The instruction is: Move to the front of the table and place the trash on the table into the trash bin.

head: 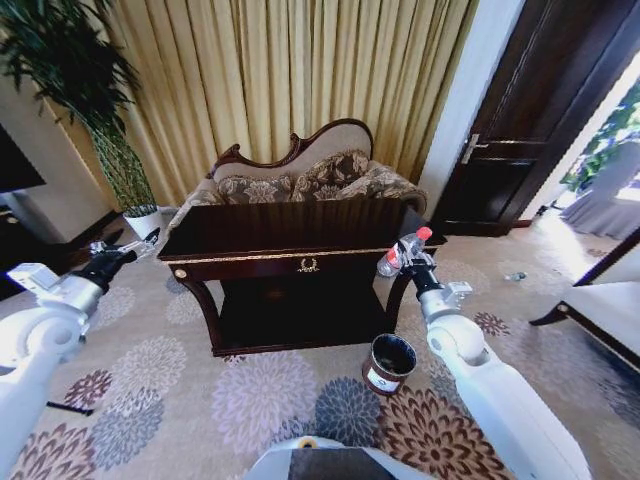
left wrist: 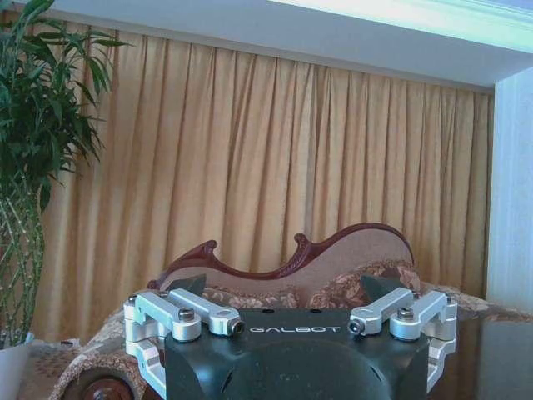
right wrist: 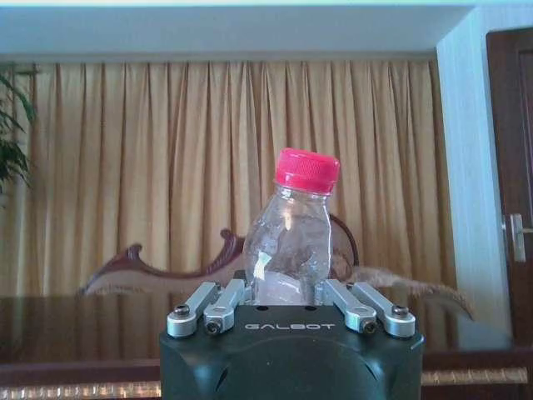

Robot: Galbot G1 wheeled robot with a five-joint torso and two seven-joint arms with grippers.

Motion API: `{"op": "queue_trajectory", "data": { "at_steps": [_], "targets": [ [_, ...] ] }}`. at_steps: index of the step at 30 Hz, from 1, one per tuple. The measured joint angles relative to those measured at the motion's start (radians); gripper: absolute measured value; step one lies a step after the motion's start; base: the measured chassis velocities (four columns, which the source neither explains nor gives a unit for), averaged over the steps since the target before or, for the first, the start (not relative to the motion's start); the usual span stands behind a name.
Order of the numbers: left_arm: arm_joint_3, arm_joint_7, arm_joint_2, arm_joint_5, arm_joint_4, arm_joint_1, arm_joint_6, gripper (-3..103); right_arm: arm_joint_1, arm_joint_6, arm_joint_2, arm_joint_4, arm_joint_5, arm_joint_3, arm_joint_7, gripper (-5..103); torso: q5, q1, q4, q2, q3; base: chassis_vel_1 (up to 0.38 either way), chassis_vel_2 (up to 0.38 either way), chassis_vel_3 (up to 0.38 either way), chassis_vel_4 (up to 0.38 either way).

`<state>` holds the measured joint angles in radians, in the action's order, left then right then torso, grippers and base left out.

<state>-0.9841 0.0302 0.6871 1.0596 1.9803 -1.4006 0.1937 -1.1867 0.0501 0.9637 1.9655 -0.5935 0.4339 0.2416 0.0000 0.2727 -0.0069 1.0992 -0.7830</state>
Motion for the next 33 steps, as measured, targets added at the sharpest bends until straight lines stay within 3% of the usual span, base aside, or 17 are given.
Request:
{"op": "queue_trajectory", "data": {
  "at_steps": [6, 8, 21, 28, 30, 33],
  "targets": [
    [-0.006, 0.0, 0.006, 0.0, 0.002, -0.005, -0.002, 100, -0.018, 0.009, 0.026, -0.128, 0.073, 0.011, -0.025, 28, 0.0, 0.001, -0.0001, -0.001, 0.0, 0.0, 0.0, 0.0, 0.0],
    [-0.012, 0.001, 0.009, 0.001, 0.004, -0.01, -0.004, 100, -0.023, -0.025, 0.042, -0.245, 0.166, 0.022, -0.054, 28, 0.0001, 0.001, -0.0004, -0.001, 0.0, 0.0, 0.0, 0.0, 0.0],
    [-0.016, 0.003, 0.017, -0.005, 0.014, -0.035, -0.026, 100, 0.076, -0.119, 0.16, -0.699, 0.398, 0.04, -0.102, 28, 0.0002, 0.001, -0.0001, -0.001, 0.0, 0.0, 0.0, 0.0, 0.0],
    [-0.015, 0.004, 0.022, -0.009, 0.018, -0.042, -0.03, 100, 0.062, -0.132, 0.183, -0.712, 0.418, 0.055, -0.111, 25, 0.0, 0.0, 0.0, 0.0, 0.0, 0.0, 0.0, 0.0, 0.0],
    [-0.011, 0.004, 0.022, -0.009, 0.021, -0.041, -0.03, 100, 0.06, -0.136, 0.184, -0.712, 0.421, 0.058, -0.116, 28, -0.0001, 0.0, -0.0001, 0.0, 0.0, 0.0, 0.0, 0.0, 0.0],
    [-0.009, 0.003, 0.022, -0.013, 0.028, -0.046, -0.031, 100, 0.061, -0.157, 0.185, -0.719, 0.421, 0.061, -0.117, 44, 0.0, 0.001, -0.0003, 0.0, 0.0, 0.0, 0.0, 0.0, 0.0]
  ]
}}
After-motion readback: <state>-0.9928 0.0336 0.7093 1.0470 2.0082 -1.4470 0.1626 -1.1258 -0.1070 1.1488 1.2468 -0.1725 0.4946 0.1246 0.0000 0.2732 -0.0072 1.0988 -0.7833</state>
